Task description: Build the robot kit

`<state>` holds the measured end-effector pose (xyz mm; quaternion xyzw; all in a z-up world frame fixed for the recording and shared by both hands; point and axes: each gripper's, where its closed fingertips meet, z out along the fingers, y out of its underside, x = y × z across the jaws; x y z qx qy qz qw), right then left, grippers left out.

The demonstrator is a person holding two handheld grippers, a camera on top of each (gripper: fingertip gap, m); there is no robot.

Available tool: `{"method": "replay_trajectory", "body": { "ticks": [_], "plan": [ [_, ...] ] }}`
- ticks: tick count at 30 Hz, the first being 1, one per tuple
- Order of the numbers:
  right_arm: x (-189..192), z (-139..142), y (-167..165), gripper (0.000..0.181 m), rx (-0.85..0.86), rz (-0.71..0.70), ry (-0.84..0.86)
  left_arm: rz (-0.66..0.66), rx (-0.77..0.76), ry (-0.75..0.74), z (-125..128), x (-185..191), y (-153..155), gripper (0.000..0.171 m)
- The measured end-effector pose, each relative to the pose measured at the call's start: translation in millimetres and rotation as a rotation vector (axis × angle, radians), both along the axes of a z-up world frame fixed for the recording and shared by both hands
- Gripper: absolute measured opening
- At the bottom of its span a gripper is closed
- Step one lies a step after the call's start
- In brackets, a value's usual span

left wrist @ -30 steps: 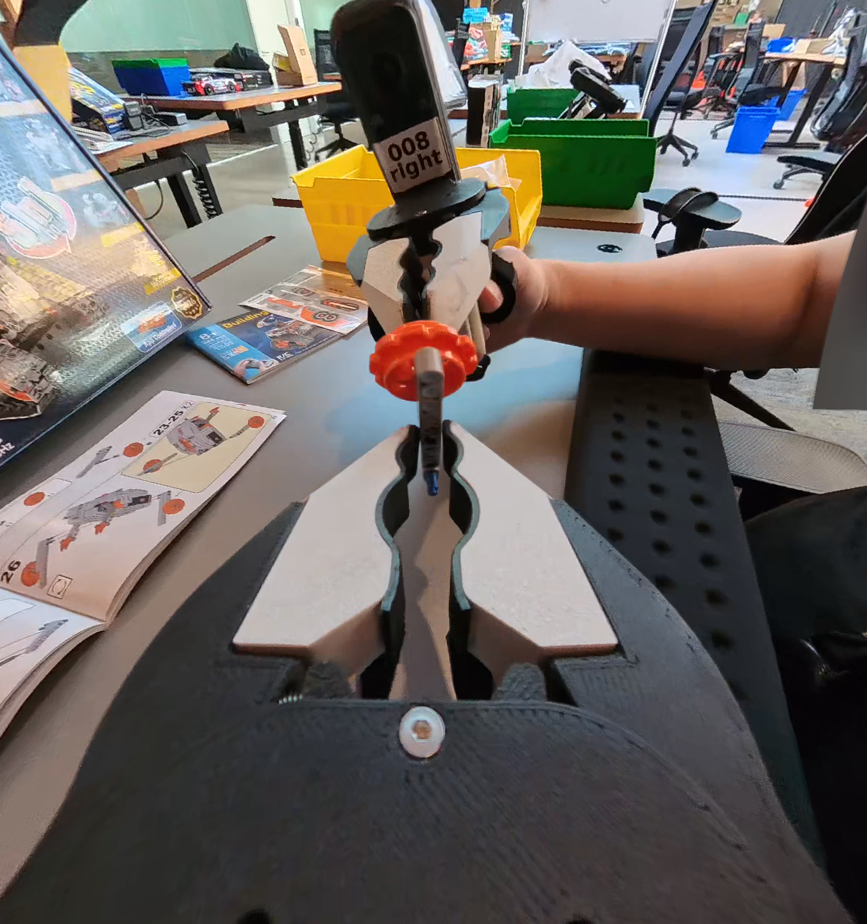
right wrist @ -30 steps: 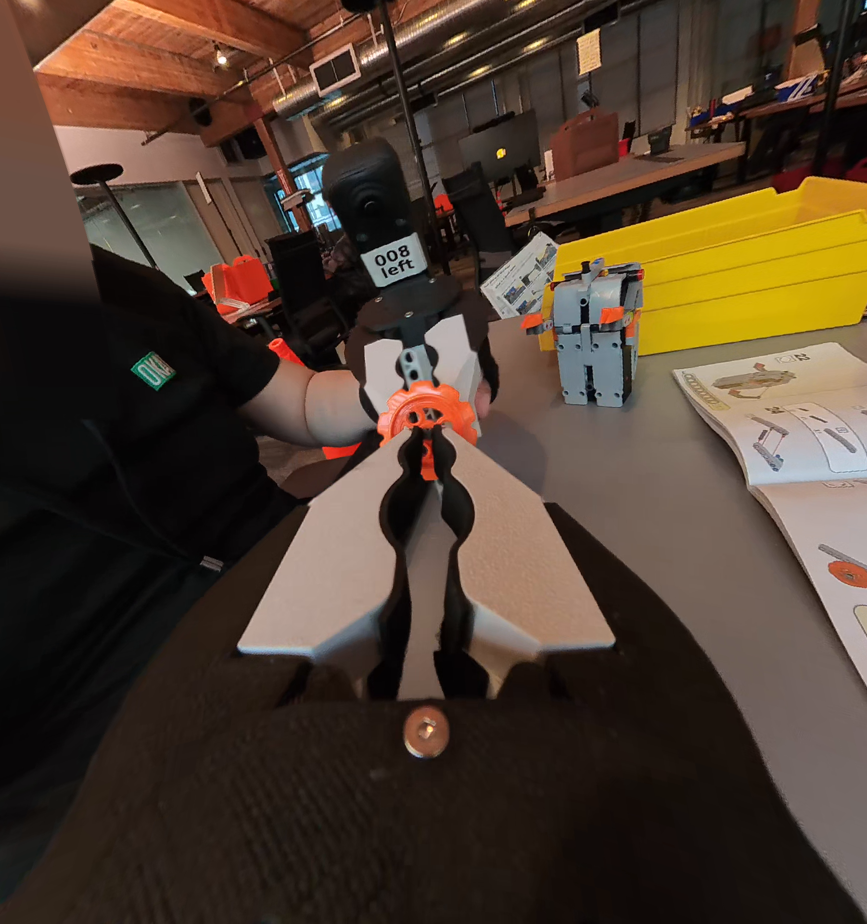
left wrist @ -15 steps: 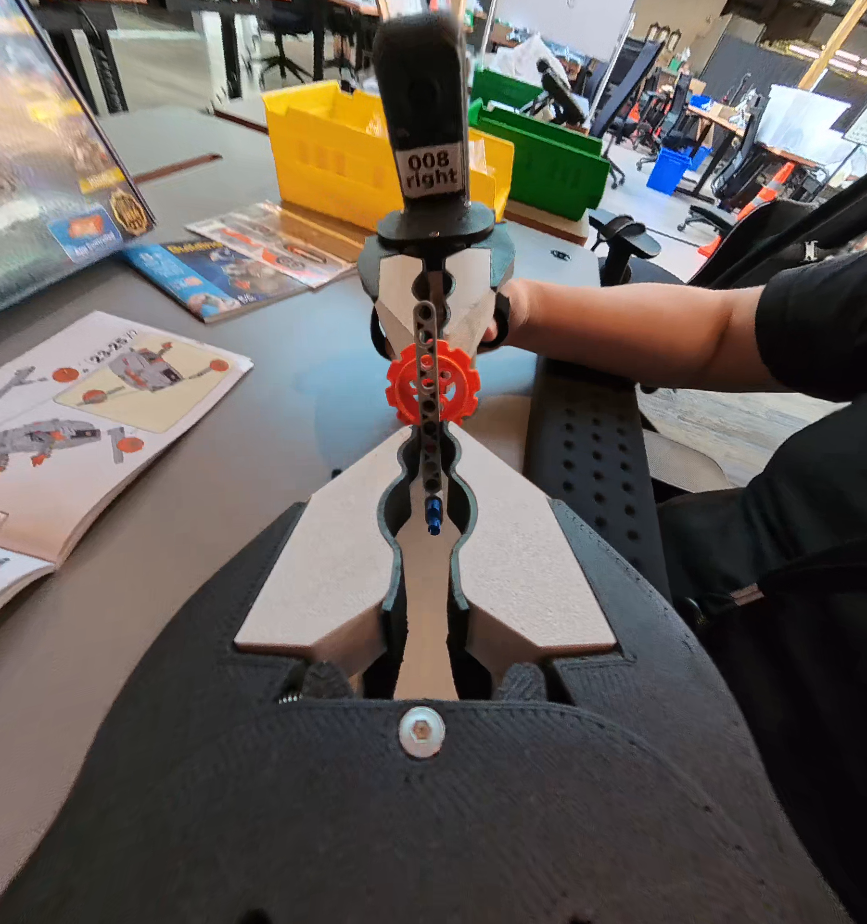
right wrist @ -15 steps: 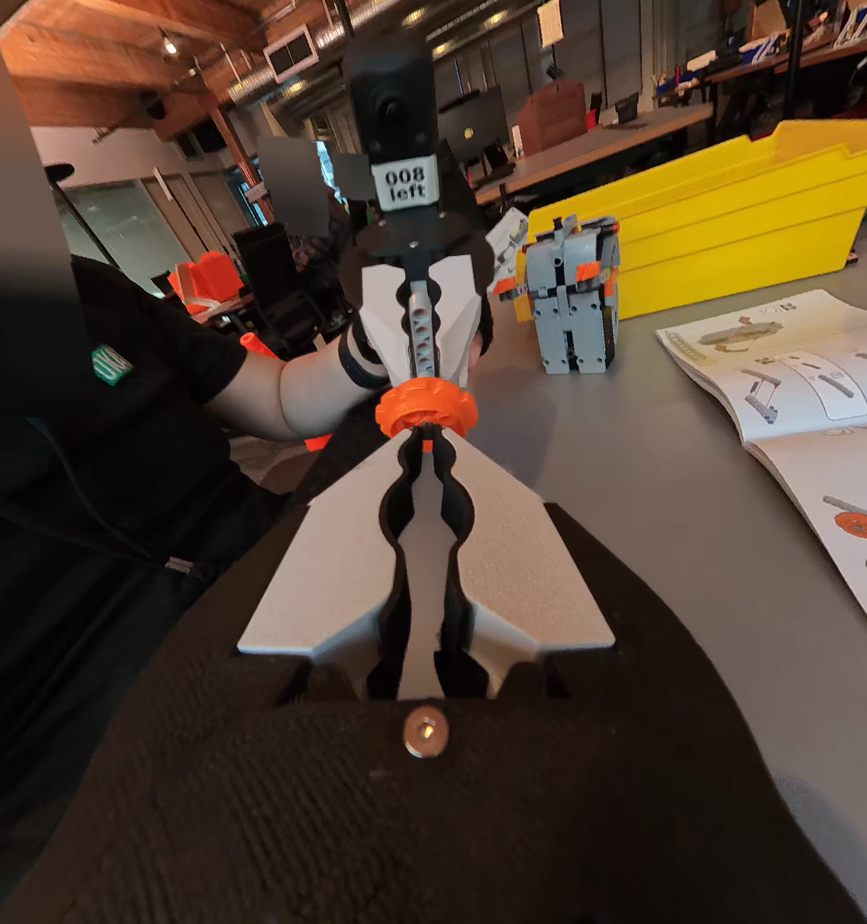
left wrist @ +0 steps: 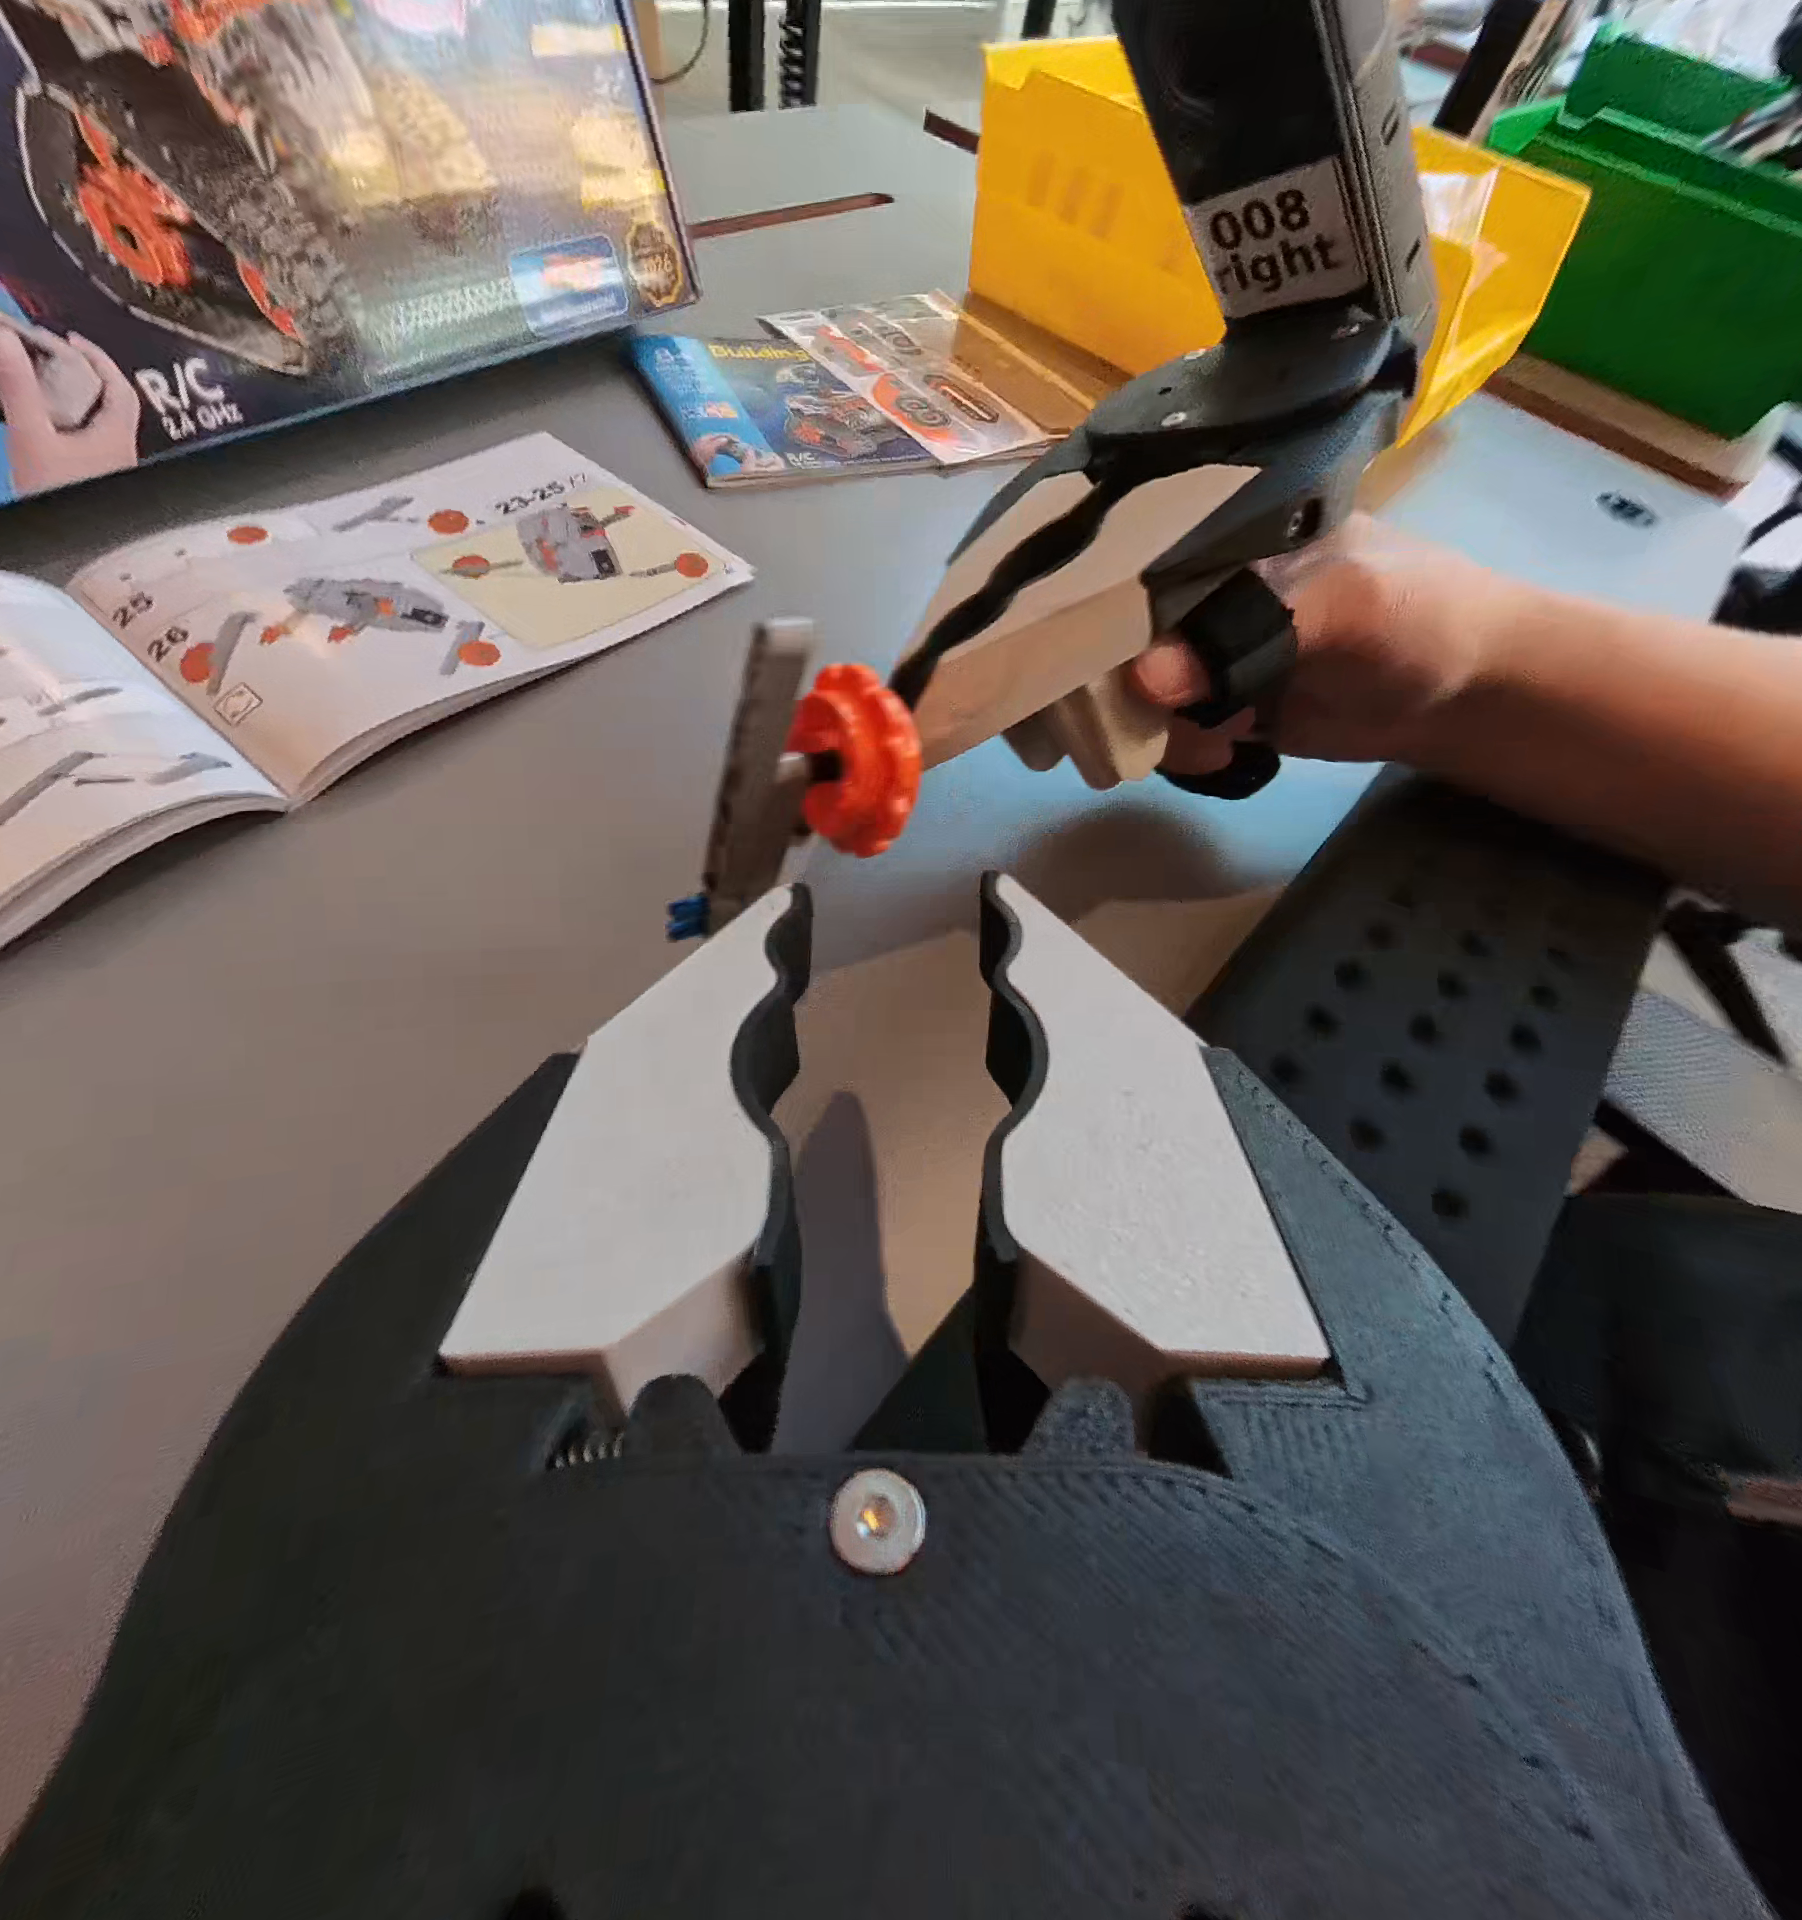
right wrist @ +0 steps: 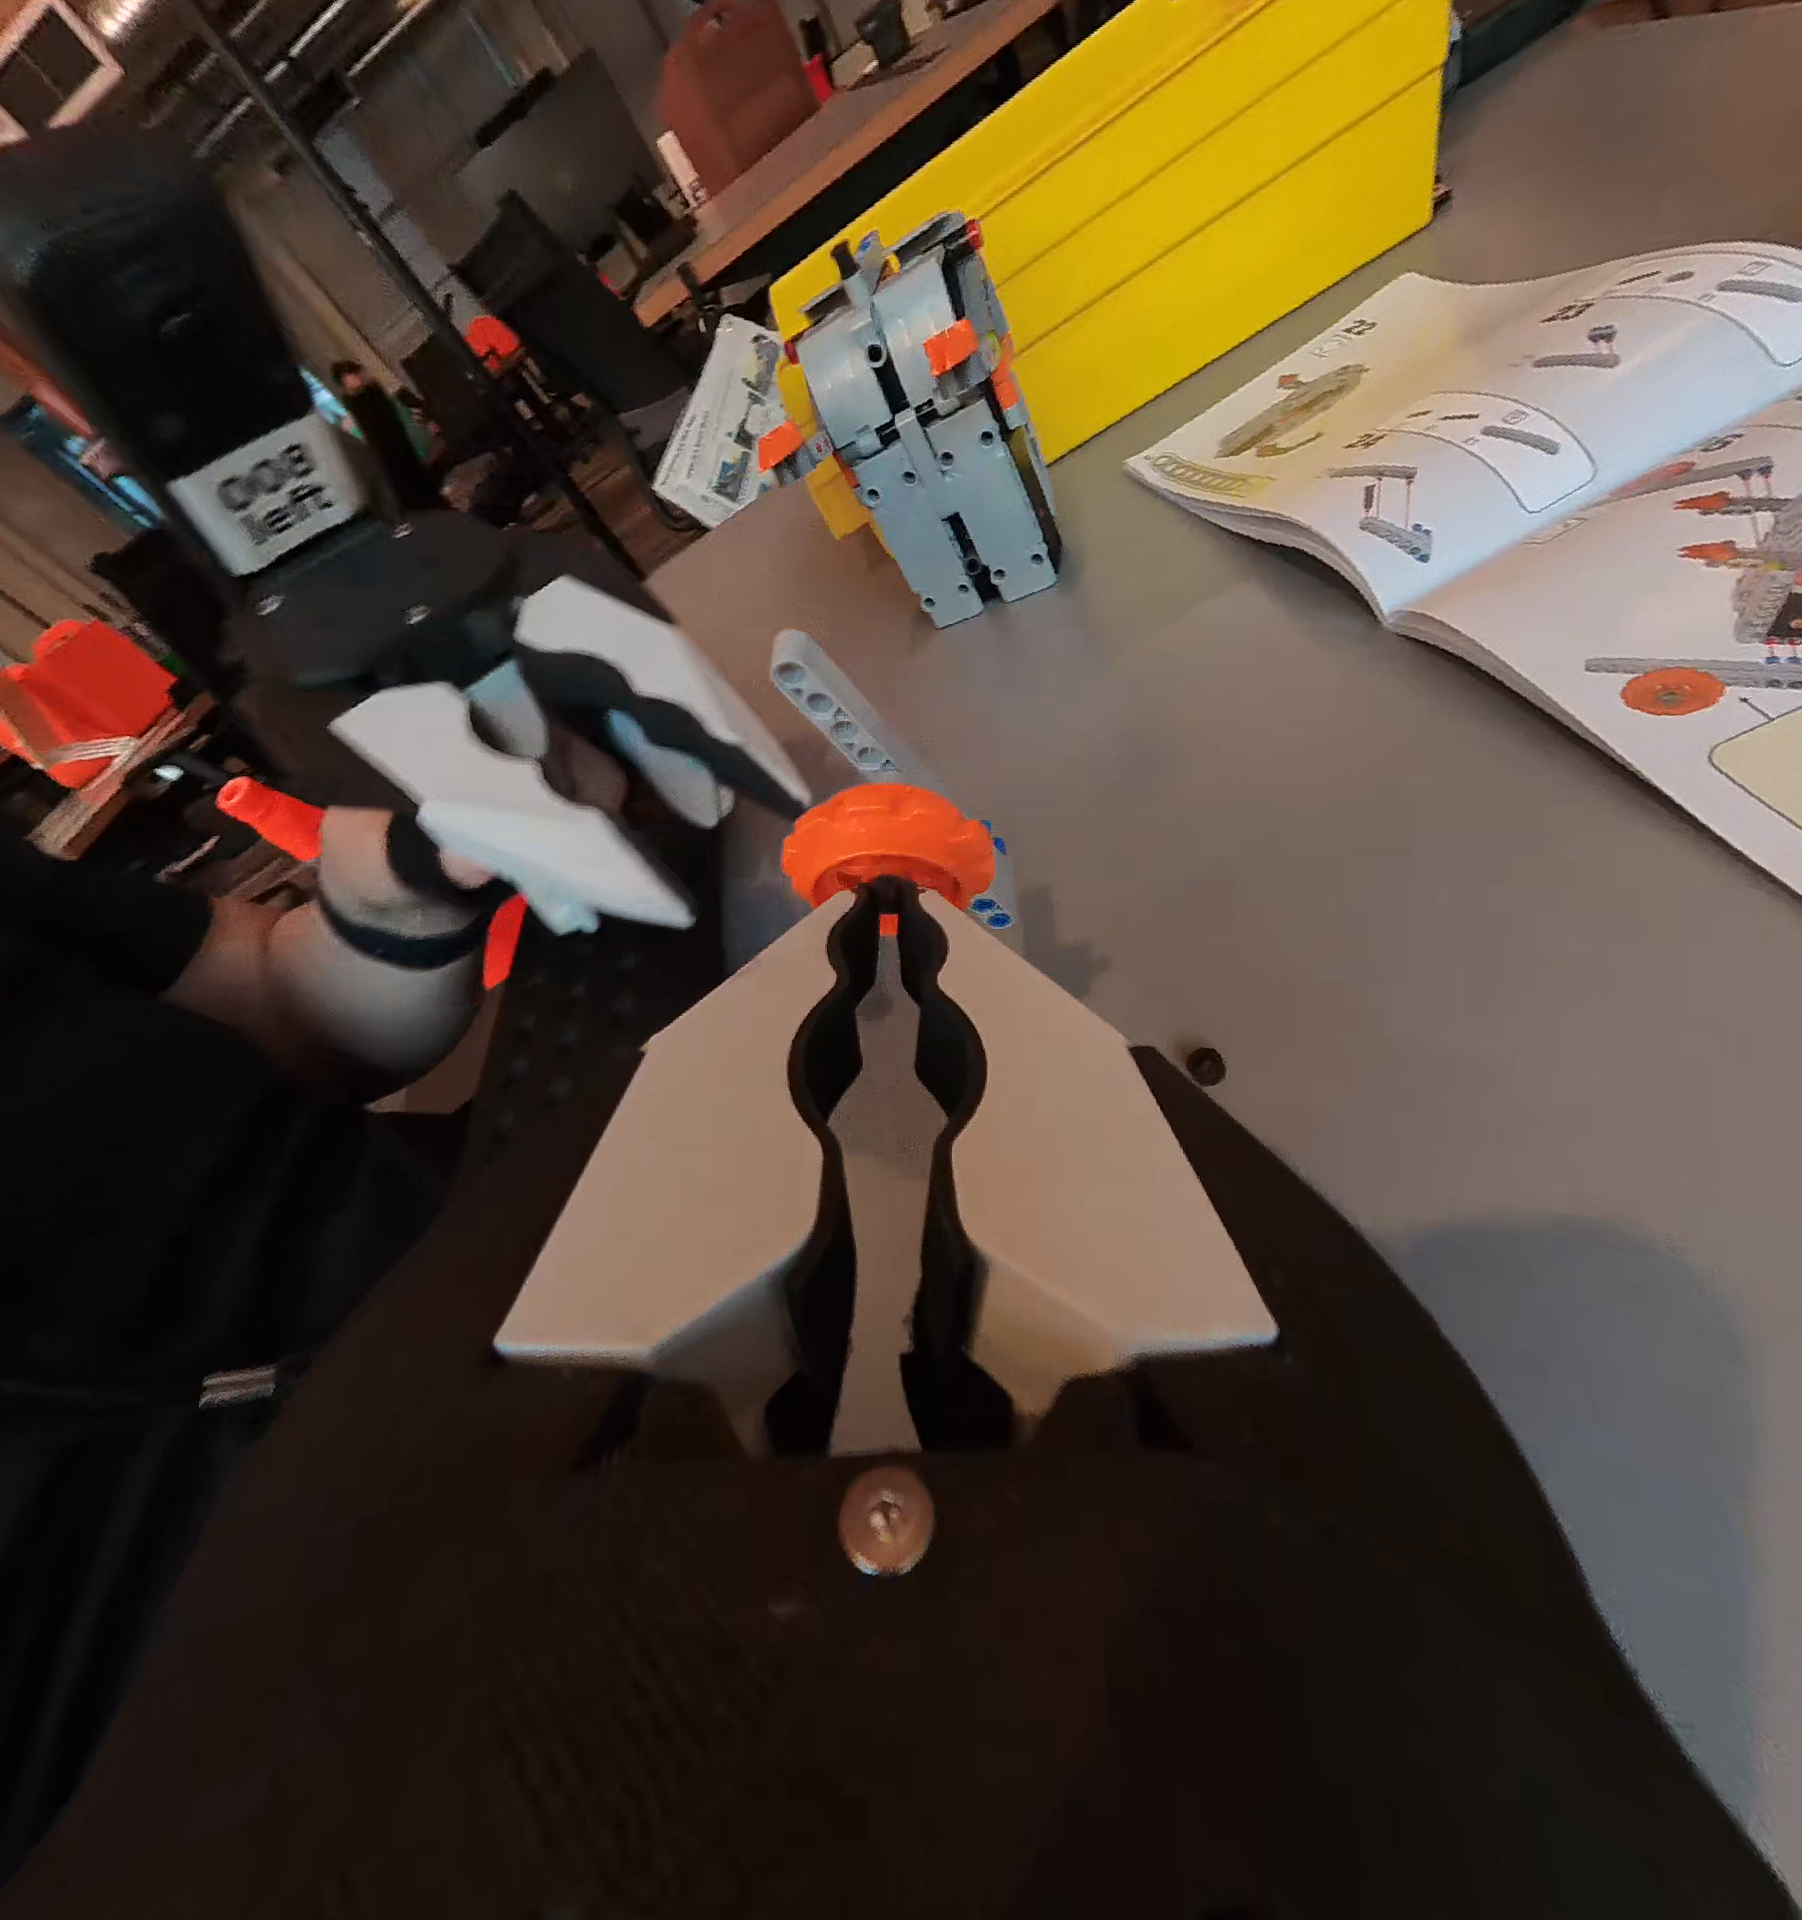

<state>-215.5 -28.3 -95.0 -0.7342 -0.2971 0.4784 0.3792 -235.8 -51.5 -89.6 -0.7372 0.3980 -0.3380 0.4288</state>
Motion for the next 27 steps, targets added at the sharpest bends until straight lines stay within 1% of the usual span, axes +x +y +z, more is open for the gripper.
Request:
{"method": "replay_trajectory", "body": {
  "ticks": [1,2,3,5,7,8,9,12,19,24,27],
  "plan": [
    [-2,-1,0,0.002,0.015,-0.018,-0.015,0.021,0.051,0.030,-1,5,-3,0.034],
    [-5,-1,-1,0.002,0.034,-0.030,-0.029,0.068,0.123,0.074,-2,6,1,0.038],
    [-9,0,-3,0.002,0.052,-0.043,-0.035,0.123,0.203,0.117,-2,5,9,0.038],
    [-13,4,-5,0.002,0.081,-0.083,-0.033,0.190,0.314,0.174,2,5,18,0.033],
    [-13,10,-4,0.001,0.114,-0.135,-0.021,0.195,0.360,0.176,7,8,18,0.020],
    [-12,13,-3,0.002,0.129,-0.156,-0.016,0.189,0.369,0.163,9,10,16,0.014],
    [-12,15,-3,0.001,0.142,-0.174,-0.014,0.191,0.373,0.151,10,11,16,0.014],
    [-11,15,-1,0.001,0.162,-0.202,-0.026,0.200,0.368,0.138,10,11,18,0.014],
    [-14,15,0,0.001,0.179,-0.216,-0.025,0.184,0.332,0.108,10,8,20,0.013],
    [-25,12,12,0.002,0.128,-0.257,0.008,0.201,0.313,0.149,6,-4,31,0.013],
    [-32,12,14,0.002,0.175,-0.268,-0.025,0.197,0.296,0.123,6,-10,33,0.013]
  ]
}}
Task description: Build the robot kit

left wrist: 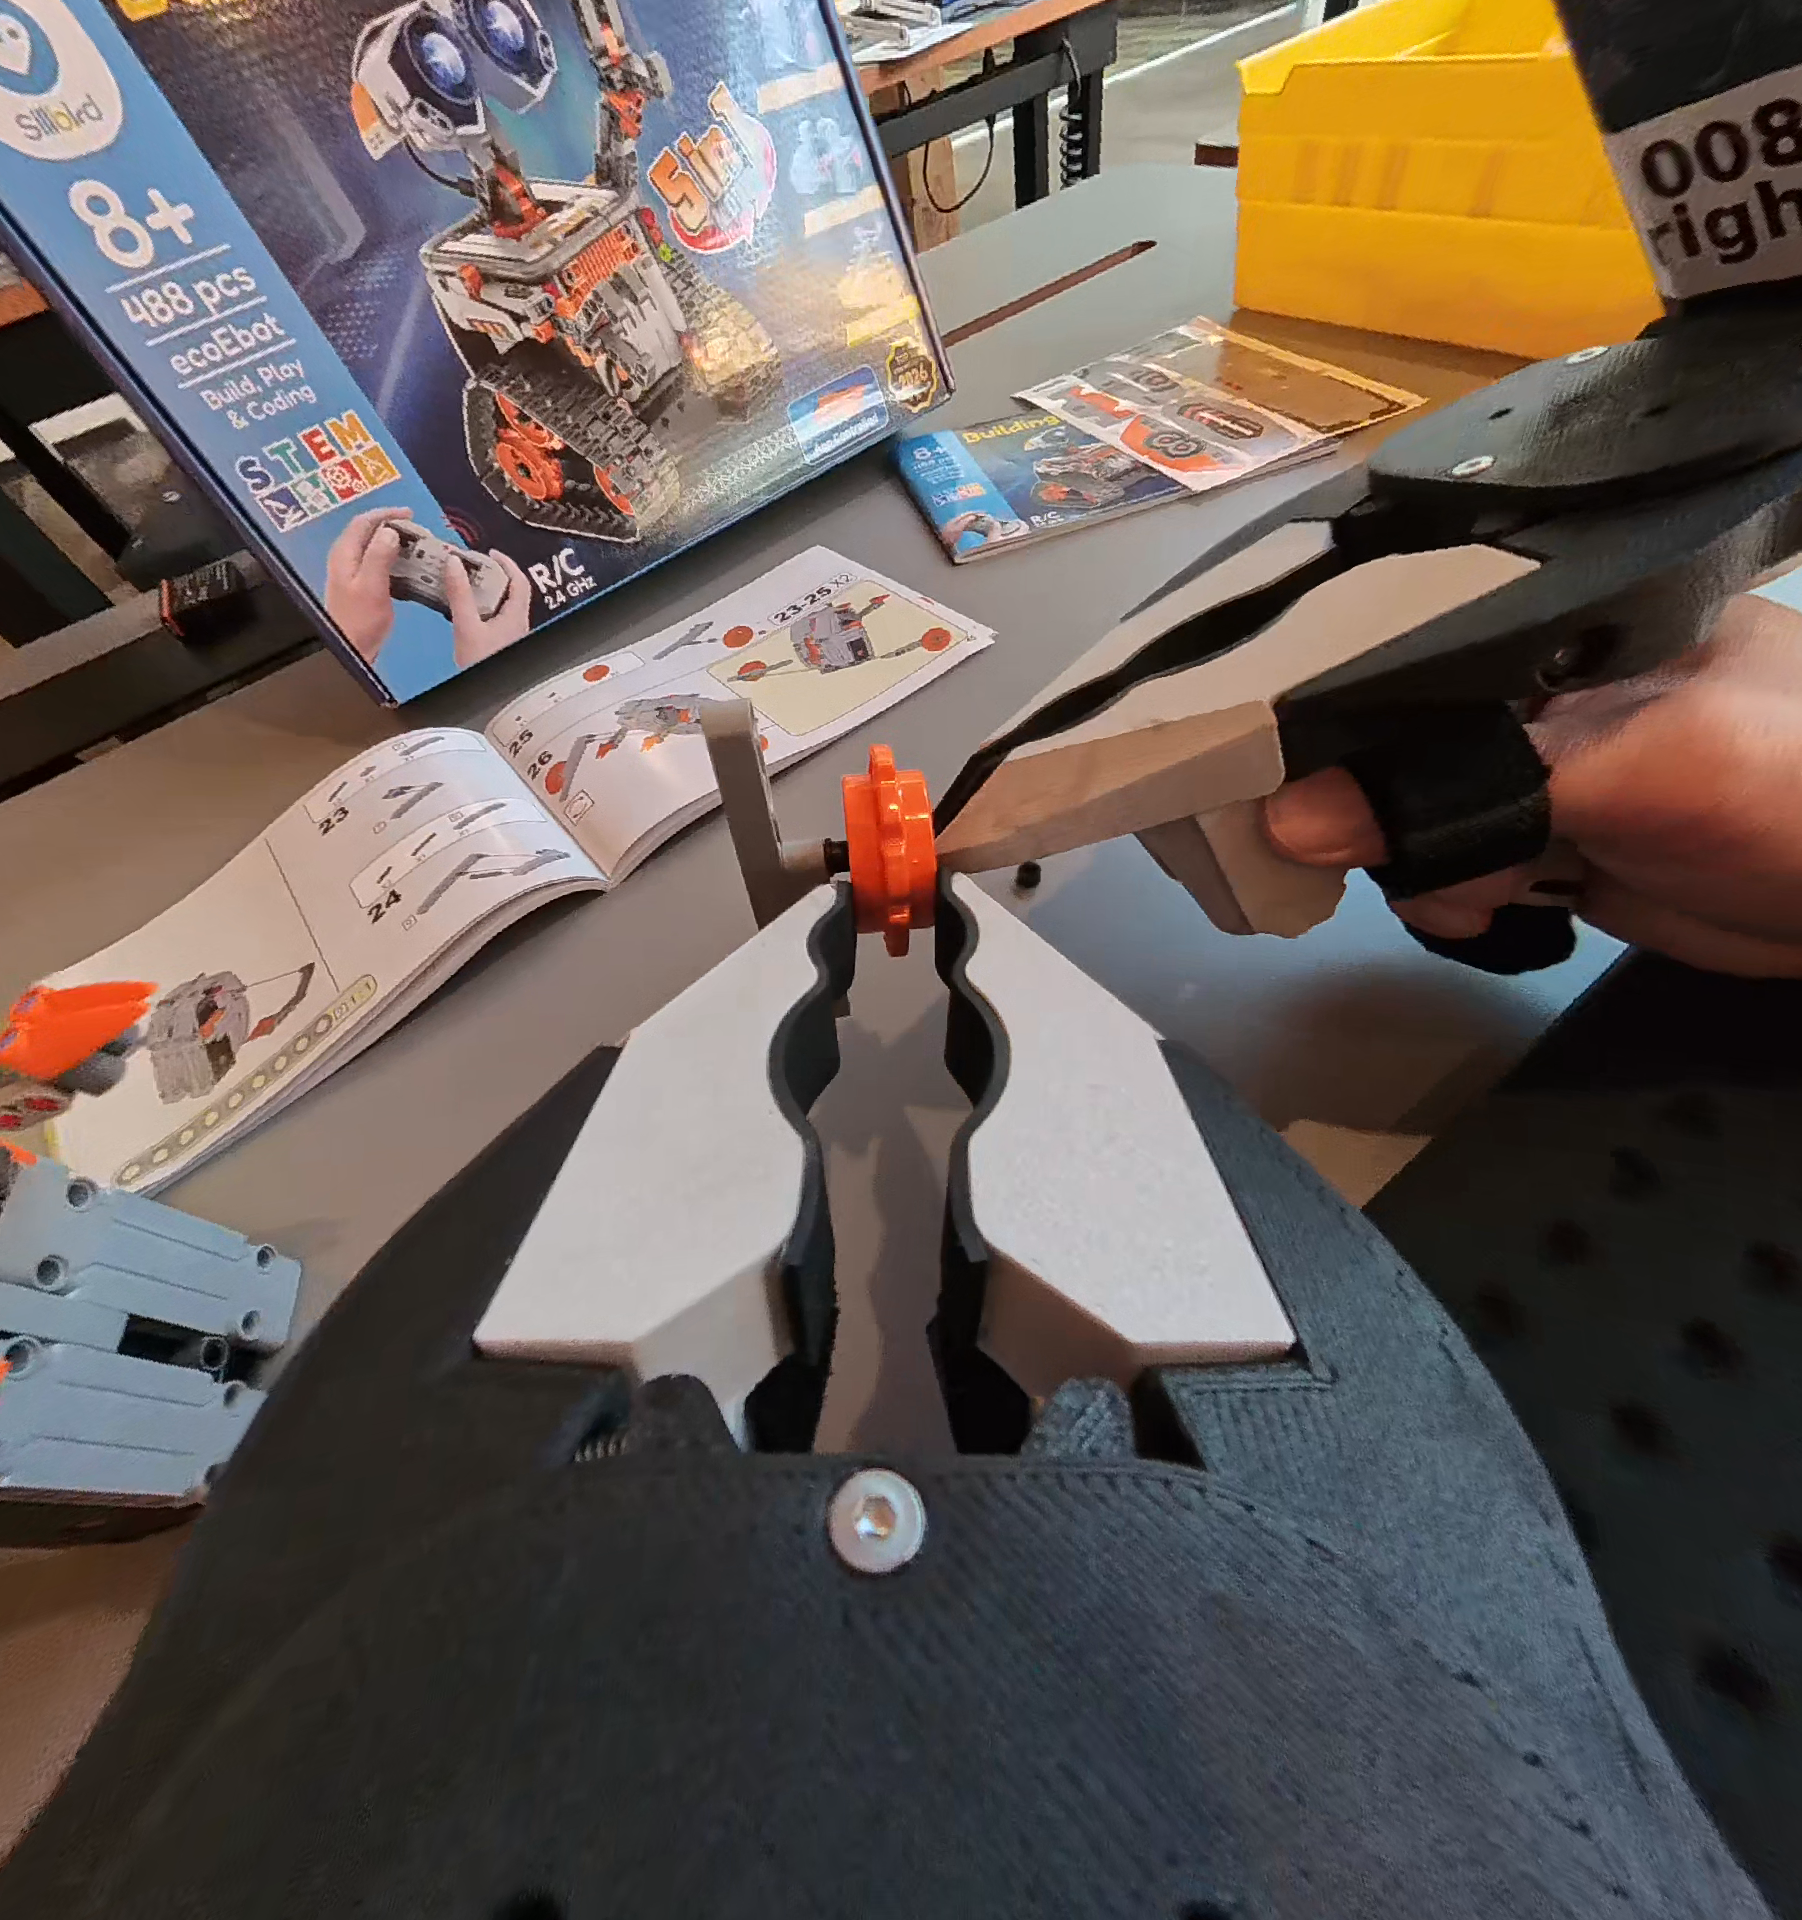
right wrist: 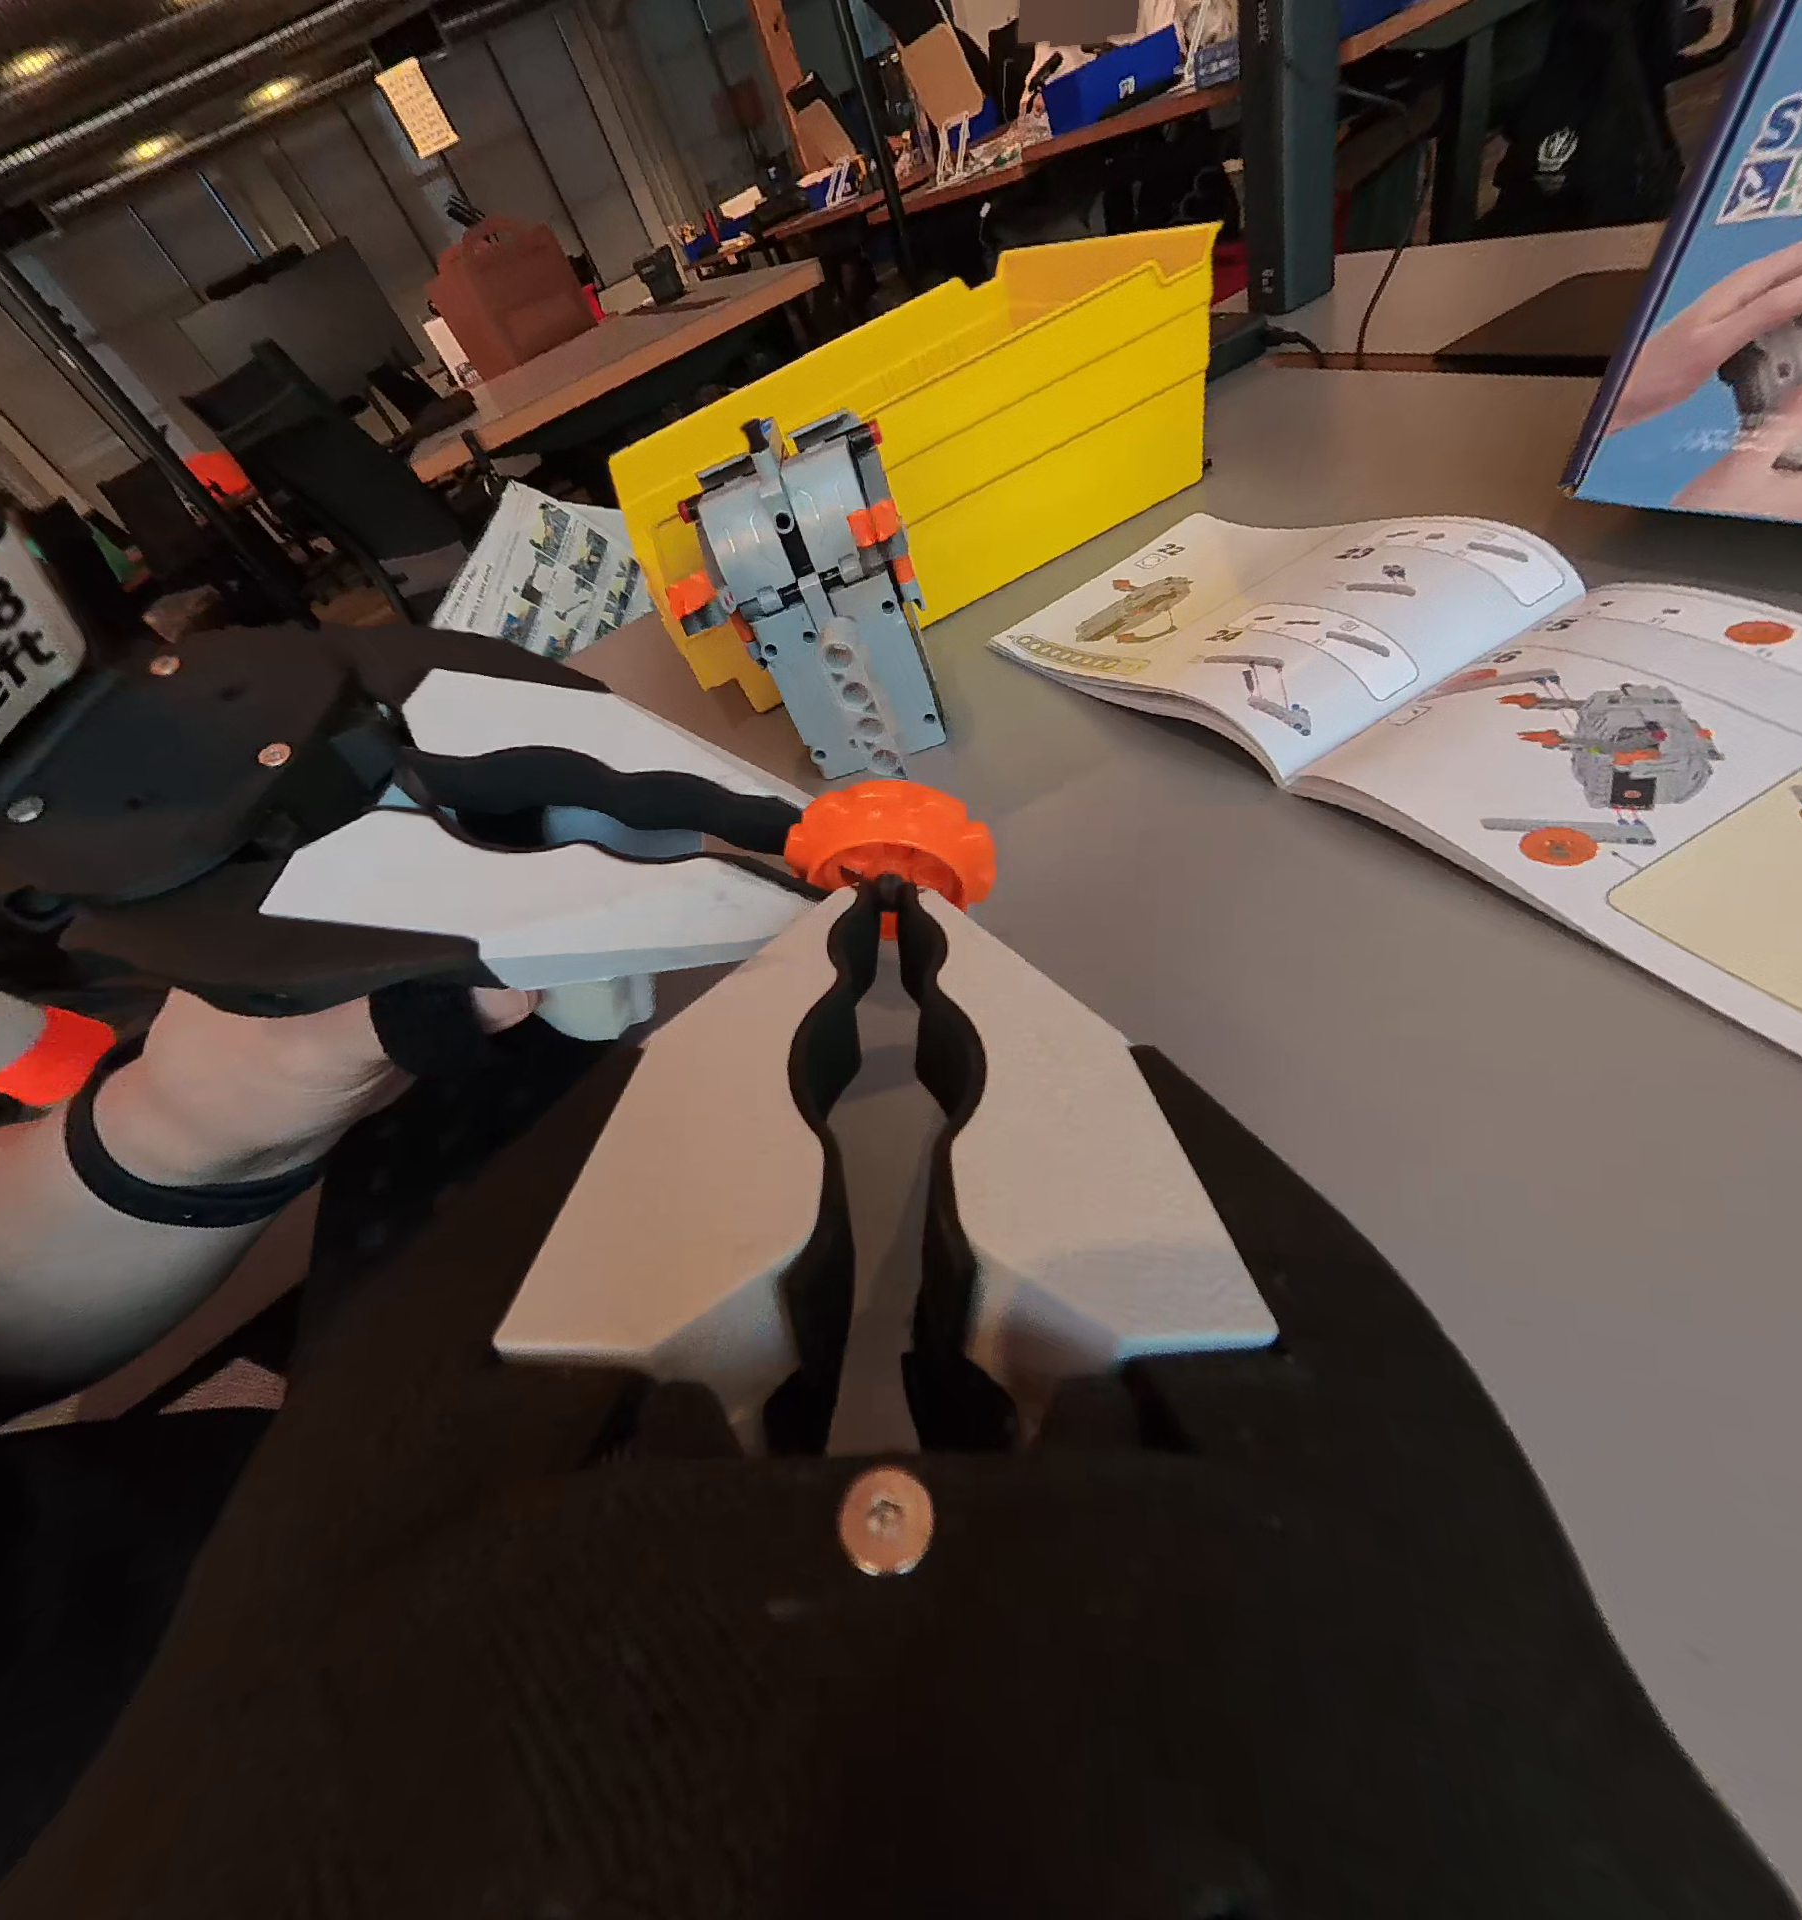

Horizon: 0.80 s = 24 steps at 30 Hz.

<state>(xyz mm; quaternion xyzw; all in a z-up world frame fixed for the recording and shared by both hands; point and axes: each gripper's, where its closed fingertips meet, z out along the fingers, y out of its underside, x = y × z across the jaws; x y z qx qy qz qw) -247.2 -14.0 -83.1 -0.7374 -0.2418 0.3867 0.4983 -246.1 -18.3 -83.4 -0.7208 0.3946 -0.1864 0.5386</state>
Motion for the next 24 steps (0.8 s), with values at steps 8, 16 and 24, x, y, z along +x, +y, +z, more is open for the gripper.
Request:
{"method": "replay_trajectory", "body": {
  "ticks": [8,16,24],
  "plan": [
    [-2.4,-5.5,1.4,0.002,0.106,-0.014,-0.112,0.016,0.015,0.028,-6.8,-2.5,0.0,0.013],
    [-4.3,-2.9,3.3,0.004,0.154,-0.013,-0.140,0.008,-0.031,-0.032,-5.6,-4.6,0.2,0.013],
    [-5.1,0.5,4.8,0.002,0.224,-0.010,-0.209,-0.006,-0.090,-0.093,-3.3,-4.6,2.7,0.013]
  ]
}}
